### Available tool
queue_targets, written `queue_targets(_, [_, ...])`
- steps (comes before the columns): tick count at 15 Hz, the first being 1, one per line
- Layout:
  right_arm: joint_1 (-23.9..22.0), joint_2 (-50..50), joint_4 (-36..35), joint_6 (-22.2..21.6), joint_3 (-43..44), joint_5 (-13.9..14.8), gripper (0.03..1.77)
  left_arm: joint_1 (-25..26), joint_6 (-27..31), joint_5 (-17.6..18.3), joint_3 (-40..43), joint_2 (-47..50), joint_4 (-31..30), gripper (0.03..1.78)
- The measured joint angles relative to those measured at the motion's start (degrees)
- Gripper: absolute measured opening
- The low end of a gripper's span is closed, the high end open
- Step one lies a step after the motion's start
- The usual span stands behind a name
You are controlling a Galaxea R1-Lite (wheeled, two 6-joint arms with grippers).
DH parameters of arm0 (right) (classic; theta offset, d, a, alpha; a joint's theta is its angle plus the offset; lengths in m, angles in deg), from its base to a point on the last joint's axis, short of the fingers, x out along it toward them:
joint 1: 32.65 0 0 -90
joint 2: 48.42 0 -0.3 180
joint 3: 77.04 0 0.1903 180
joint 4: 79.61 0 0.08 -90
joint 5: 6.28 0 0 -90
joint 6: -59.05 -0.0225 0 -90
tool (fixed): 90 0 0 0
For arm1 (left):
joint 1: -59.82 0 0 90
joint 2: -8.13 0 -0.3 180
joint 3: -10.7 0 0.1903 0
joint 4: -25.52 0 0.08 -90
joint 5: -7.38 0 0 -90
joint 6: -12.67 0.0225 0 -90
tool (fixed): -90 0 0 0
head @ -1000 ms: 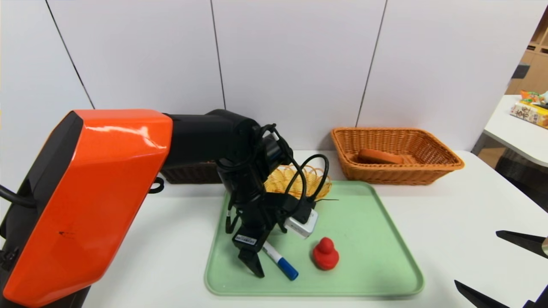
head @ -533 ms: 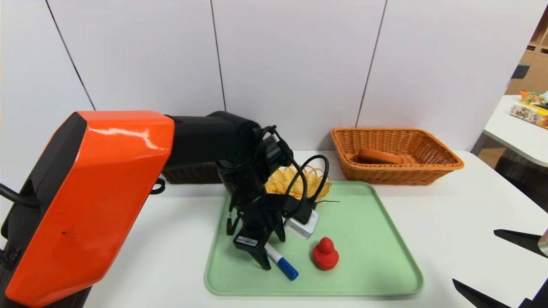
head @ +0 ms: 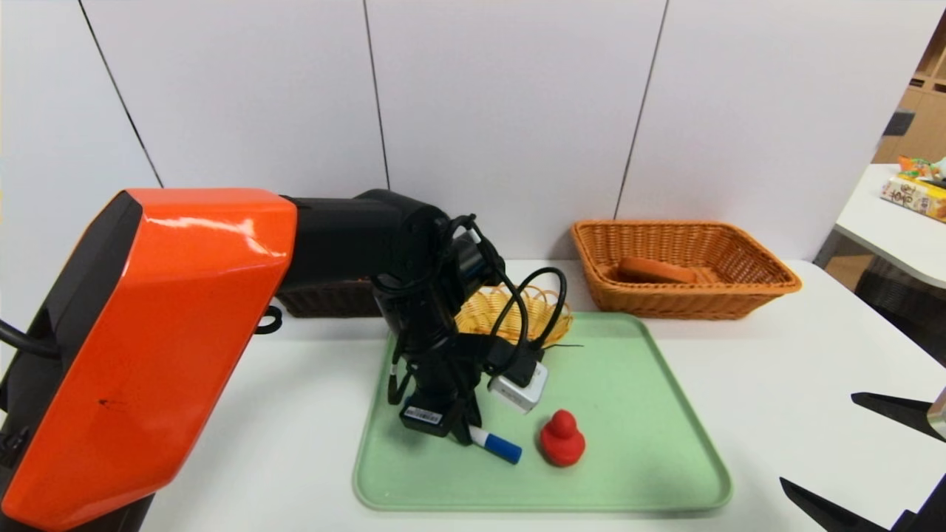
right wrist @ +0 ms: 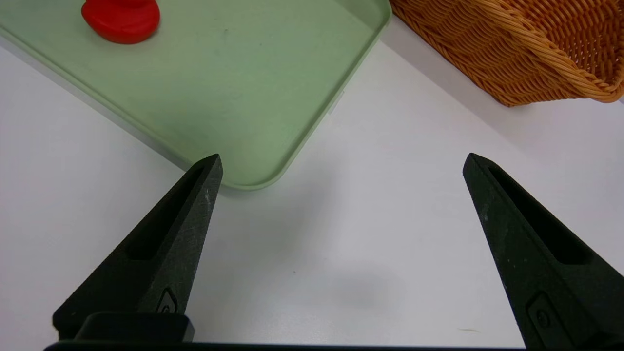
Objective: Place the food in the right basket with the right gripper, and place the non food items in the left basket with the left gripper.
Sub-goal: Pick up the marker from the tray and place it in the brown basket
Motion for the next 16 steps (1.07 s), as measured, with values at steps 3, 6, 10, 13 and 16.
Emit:
queue_targets(3, [-0.1, 0.1, 0.0, 0.0, 0.1, 0.1, 1.70, 0.0, 0.0, 0.1, 0.2, 0.9, 0.1, 0.17])
queue_targets(6, [-0.3, 0.0, 0.0, -0.1, -0.3, 0.1, 1.70, 0.0, -0.4, 0.0, 0.4, 2.8, 0.1, 0.17])
queue_targets(10, [-0.3, -0.2, 0.0, -0.1, -0.6, 0.1, 1.70, 0.0, -0.9, -0.5, 0.5, 7.7, 1.2, 0.17])
queue_targets(13, [0.0, -0.2, 0.1, 0.0, -0.6, 0.1, 1.70, 0.4, -0.7, -2.4, 0.0, 11.9, 1.4, 0.17])
queue_targets(16, [0.1, -0.1, 0.1, 0.1, -0.6, 0.0, 1.70, 3.1, 0.2, -2.6, -0.1, 15.4, 0.6, 0.17])
